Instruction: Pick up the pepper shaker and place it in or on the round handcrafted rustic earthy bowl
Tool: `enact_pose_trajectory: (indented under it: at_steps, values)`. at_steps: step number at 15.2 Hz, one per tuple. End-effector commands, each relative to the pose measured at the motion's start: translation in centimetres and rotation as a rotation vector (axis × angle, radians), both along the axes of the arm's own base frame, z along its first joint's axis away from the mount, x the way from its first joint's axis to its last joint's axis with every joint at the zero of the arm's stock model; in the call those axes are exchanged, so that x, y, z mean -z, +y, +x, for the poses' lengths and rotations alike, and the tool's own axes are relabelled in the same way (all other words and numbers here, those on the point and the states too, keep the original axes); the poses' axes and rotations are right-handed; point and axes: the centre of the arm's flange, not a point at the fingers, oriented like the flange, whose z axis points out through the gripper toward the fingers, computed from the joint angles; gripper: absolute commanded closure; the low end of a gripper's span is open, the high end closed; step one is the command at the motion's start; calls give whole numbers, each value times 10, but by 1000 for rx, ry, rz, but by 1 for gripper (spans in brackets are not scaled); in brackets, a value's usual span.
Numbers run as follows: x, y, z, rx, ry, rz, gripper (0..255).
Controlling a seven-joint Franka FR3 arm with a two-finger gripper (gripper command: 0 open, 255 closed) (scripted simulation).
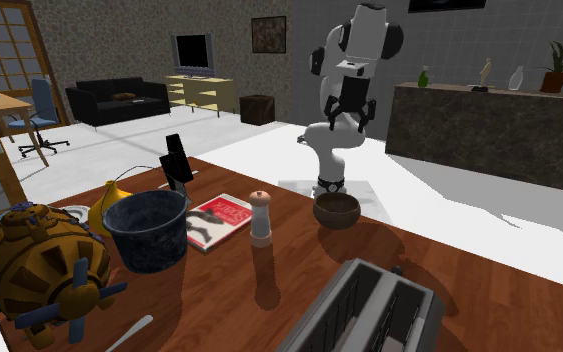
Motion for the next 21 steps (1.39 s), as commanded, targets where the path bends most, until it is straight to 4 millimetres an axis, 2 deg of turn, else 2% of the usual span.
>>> enact_pose_trajectory:
  at_steps: [1,21]
  values:
    - [0,0,0,0,0,0,0]
    - [134,-214,59,105,-20,-34,0]
